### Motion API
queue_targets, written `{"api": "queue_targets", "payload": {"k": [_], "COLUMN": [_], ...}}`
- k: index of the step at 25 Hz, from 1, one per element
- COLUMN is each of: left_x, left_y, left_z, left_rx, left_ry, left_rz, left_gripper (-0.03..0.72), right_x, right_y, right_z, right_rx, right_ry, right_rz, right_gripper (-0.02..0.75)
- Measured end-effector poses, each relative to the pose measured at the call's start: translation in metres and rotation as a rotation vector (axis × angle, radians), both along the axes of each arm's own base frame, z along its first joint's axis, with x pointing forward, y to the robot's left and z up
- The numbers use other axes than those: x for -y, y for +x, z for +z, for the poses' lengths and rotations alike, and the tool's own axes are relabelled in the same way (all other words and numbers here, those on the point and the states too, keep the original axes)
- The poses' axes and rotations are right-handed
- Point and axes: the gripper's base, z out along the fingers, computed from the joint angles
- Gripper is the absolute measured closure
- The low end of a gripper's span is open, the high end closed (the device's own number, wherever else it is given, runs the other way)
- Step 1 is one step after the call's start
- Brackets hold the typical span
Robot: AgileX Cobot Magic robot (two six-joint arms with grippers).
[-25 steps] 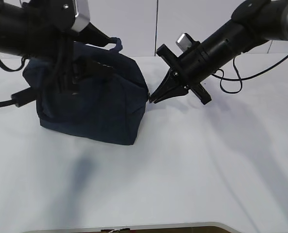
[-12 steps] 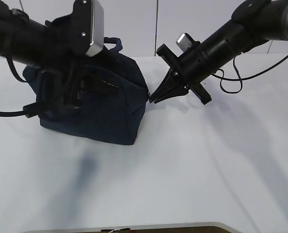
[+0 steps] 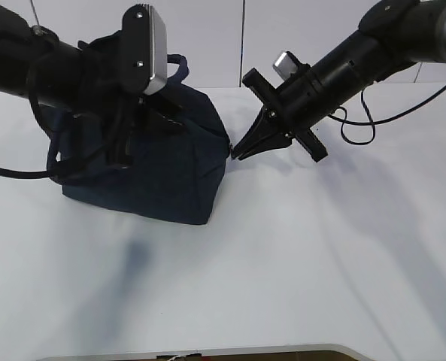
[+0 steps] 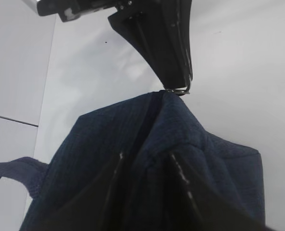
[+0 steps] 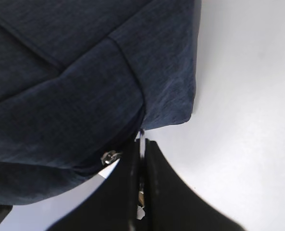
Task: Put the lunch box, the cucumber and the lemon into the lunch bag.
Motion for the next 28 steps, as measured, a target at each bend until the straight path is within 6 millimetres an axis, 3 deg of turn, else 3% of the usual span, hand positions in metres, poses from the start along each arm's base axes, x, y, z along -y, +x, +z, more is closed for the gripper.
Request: {"api": "queue_targets", "payload": {"k": [8,21,28], "left_x": [-0.001,-0.004,-0.004], "left_y": [0.000,0.008,0.008], "left_z": [-0.001,0.002,0.002], "left_rx": [0.015,0.066,0.057], "left_ry": [0.028,0.020,0.002], "left_rz": [-0.012,0.069,0.079], "left_gripper": [0.684,0.692,0.693], "right_x": [0.000,0.001,0.000], "right_y": [0.000,0.000,0.002], "right_z": [0.000,-0.001,-0.016], "right_rx": [0.000,0.007,-0.027], "right_ry": [0.000,-0.022,-0.031], "right_rz": [0.000,0.004,0.003], "right_gripper": [0.733,0.733,0.733]}}
